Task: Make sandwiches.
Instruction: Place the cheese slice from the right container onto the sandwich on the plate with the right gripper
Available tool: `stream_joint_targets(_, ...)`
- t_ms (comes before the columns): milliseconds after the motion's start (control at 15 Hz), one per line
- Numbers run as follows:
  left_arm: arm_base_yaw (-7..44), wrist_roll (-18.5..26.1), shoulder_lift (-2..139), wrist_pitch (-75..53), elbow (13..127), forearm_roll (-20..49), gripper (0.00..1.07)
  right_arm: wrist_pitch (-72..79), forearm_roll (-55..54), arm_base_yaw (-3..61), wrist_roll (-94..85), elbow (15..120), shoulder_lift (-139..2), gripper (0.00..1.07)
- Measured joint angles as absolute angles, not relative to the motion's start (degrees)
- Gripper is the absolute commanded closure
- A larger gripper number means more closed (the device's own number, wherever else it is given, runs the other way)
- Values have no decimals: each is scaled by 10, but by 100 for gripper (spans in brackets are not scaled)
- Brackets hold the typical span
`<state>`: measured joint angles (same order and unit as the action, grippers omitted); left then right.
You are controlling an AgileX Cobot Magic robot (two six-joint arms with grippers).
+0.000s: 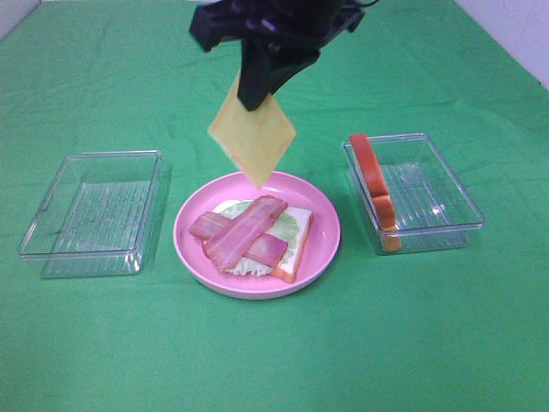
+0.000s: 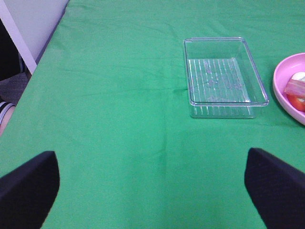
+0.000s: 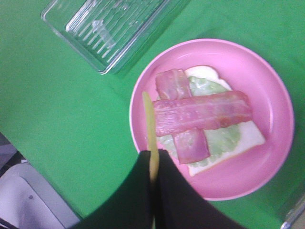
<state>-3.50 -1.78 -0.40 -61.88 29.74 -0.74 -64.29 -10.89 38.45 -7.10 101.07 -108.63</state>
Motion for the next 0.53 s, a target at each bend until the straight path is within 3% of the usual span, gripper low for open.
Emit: stream_joint_targets(533,-35,-18,-4,-619,297,-7,6,-568,-76,419,-84,1011,-1220,107)
